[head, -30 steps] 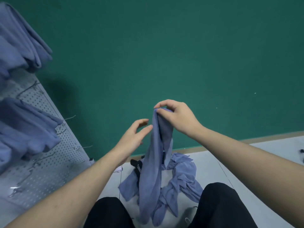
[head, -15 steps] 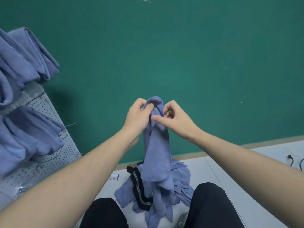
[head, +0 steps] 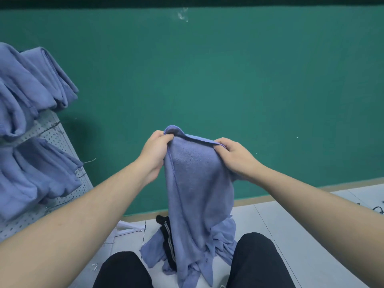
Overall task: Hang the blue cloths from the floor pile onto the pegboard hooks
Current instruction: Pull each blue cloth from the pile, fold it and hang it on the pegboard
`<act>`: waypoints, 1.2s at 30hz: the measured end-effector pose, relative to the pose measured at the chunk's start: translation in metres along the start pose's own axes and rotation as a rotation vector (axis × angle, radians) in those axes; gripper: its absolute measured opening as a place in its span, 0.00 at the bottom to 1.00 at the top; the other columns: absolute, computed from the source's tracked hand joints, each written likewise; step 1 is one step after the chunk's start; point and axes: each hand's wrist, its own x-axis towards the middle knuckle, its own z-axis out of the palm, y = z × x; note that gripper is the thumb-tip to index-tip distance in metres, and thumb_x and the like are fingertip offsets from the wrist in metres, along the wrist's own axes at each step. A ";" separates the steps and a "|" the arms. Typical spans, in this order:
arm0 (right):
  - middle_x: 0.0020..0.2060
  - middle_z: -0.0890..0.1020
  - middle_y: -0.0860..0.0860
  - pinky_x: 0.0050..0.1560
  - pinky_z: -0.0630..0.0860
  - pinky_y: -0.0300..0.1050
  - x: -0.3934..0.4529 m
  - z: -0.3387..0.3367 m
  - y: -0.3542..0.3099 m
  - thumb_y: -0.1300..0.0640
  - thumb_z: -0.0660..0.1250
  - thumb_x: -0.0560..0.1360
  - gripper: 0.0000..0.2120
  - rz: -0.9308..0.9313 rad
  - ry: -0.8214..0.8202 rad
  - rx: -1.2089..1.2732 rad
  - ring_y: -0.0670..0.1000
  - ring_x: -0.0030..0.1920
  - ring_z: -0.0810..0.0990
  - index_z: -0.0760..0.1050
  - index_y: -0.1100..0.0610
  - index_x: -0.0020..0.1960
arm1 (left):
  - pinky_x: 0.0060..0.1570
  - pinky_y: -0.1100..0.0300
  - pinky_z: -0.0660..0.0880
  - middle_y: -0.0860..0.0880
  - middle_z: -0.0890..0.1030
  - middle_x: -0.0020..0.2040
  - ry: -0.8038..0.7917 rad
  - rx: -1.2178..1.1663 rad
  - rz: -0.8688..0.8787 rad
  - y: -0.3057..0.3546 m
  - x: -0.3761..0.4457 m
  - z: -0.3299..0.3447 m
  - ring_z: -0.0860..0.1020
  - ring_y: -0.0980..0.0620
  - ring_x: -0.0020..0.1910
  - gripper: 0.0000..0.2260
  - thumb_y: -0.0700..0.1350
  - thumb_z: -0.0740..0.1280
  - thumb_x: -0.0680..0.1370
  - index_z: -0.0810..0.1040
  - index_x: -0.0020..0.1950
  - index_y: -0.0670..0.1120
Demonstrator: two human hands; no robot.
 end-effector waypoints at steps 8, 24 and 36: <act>0.24 0.69 0.45 0.28 0.64 0.43 -0.002 -0.014 -0.001 0.33 0.66 0.75 0.28 -0.005 0.030 -0.309 0.49 0.27 0.67 0.65 0.54 0.32 | 0.48 0.54 0.71 0.43 0.77 0.51 -0.015 -0.116 -0.028 0.007 -0.003 -0.007 0.75 0.47 0.48 0.08 0.33 0.59 0.79 0.72 0.55 0.43; 0.39 0.81 0.45 0.44 0.73 0.43 -0.004 -0.046 0.019 0.60 0.69 0.73 0.10 -0.178 -0.225 -0.317 0.46 0.38 0.73 0.73 0.45 0.43 | 0.39 0.60 0.74 0.52 0.81 0.41 -0.038 -0.131 -0.001 0.008 -0.015 -0.024 0.77 0.55 0.37 0.05 0.44 0.64 0.82 0.77 0.47 0.49; 0.31 0.73 0.48 0.35 0.67 0.43 -0.006 -0.047 0.026 0.46 0.61 0.83 0.19 -0.035 0.081 -0.337 0.49 0.34 0.70 0.66 0.54 0.36 | 0.38 0.59 0.73 0.53 0.82 0.40 -0.043 -0.153 0.040 0.011 -0.021 -0.039 0.78 0.55 0.38 0.05 0.43 0.64 0.83 0.77 0.48 0.48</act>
